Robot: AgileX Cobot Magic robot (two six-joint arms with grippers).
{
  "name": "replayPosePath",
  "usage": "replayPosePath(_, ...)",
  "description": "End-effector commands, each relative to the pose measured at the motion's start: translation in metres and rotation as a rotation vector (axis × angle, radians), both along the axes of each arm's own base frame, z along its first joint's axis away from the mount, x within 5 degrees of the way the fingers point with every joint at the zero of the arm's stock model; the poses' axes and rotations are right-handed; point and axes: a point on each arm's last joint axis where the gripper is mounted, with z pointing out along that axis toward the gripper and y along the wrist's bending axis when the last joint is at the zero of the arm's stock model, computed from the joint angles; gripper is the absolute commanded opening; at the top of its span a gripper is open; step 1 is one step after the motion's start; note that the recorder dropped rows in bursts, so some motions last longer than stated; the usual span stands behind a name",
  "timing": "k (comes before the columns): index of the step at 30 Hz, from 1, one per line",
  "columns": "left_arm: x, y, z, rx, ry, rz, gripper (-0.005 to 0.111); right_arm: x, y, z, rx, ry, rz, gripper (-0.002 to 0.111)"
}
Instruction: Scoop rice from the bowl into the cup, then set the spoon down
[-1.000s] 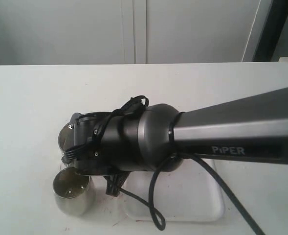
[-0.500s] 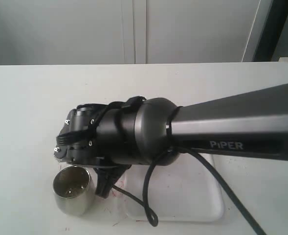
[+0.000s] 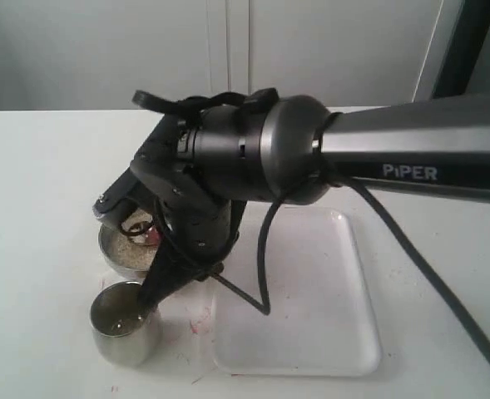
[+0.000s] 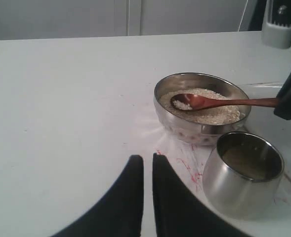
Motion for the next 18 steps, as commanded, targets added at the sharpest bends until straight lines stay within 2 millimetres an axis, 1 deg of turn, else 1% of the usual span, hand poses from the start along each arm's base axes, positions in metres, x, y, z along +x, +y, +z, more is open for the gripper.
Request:
replayPosePath(1,0.0,0.0,0.003,-0.008,-0.009,-0.007,0.014,0.002,-0.004,0.027,0.142,-0.019,0.006,0.0)
replayPosePath(4,0.0,0.0,0.003,-0.008,-0.009,-0.007,0.014,0.001,-0.012,0.037,0.123,-0.023,0.018,0.0)
replayPosePath(7,0.0,0.0,0.003,-0.008,-0.009,-0.007,0.014,0.0,-0.016,0.039,0.123,-0.024,0.019,0.0)
replayPosePath(10,0.0,0.0,0.003,-0.008,-0.009,-0.007,0.014,-0.002,-0.019,0.034,0.118,-0.031,0.028,0.0)
replayPosePath(12,0.0,0.0,0.003,-0.008,-0.009,-0.007,0.014,-0.006,-0.022,0.027,0.107,-0.018,0.03,0.0)
replayPosePath(15,0.0,0.0,0.003,-0.008,-0.009,-0.007,0.014,-0.01,-0.027,0.027,0.113,-0.032,0.039,0.0)
replayPosePath(17,0.0,0.0,0.003,-0.008,-0.009,-0.007,0.014,-0.014,-0.032,0.037,0.108,-0.05,0.055,0.0)
replayPosePath(18,0.0,0.0,0.003,-0.008,-0.009,-0.007,0.014,-0.018,-0.036,0.047,0.109,-0.06,0.064,0.0)
